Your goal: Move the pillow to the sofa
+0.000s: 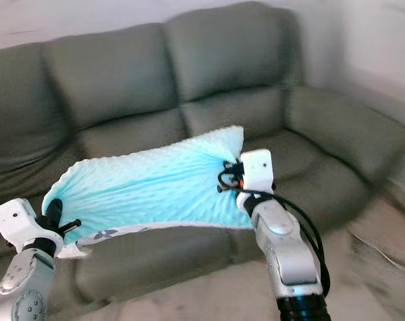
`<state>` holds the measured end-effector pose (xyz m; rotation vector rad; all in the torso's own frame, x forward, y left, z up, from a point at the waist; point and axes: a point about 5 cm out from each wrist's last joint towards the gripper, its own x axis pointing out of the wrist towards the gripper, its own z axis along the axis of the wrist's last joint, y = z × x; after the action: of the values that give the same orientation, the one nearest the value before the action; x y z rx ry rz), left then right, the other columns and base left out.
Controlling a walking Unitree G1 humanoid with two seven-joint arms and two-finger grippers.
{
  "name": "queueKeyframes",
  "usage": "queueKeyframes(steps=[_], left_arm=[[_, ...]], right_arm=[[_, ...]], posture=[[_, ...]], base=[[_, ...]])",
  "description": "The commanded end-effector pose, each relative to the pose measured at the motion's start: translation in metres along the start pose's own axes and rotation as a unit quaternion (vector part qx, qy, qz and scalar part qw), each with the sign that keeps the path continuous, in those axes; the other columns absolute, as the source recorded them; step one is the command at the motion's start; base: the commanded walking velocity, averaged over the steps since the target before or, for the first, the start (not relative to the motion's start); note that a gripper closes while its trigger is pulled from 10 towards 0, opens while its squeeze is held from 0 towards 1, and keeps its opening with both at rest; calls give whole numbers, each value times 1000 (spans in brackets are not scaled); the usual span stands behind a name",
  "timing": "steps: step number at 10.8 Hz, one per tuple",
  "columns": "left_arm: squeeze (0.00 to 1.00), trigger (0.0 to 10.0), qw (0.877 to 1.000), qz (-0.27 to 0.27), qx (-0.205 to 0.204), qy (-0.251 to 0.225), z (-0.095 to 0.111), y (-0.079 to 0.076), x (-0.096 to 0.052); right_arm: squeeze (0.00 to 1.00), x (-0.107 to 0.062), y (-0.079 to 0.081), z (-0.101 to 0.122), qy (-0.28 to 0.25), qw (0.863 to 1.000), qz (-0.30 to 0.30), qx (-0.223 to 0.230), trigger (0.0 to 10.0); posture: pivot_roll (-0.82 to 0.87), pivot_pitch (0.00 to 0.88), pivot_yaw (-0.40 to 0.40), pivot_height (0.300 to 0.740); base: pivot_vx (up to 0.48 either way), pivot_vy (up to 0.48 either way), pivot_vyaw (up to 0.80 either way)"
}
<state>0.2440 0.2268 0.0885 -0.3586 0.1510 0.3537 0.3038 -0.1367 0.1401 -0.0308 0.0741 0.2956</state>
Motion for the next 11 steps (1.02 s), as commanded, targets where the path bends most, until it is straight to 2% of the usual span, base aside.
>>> queueKeyframes(steps=[1,2,5,8,11], left_arm=[[0,10000,998,65,9,-10,8,27,1],[0,10000,998,56,23,-2,6,24,1],[0,10000,999,35,29,9,-1,12,0],[0,10000,997,50,52,-1,2,15,0],[0,10000,996,48,78,-17,6,17,1]], right_arm=[[0,-2,-9,11,-25,999,-24,-6,10000],[0,-2,-9,11,-24,999,-24,-6,10000],[0,-1,-10,9,-20,999,-24,-8,10000],[0,0,-11,9,-18,1000,-23,-9,10000],[0,1,-10,10,-25,999,-23,-19,10000]], posture=[[-231,37,97,740],[-229,39,96,740],[-229,42,91,740],[-228,42,91,740],[-220,44,94,740]], base=[[0,0,0],[0,0,0],[0,0,0],[0,0,0],[0,0,683]])
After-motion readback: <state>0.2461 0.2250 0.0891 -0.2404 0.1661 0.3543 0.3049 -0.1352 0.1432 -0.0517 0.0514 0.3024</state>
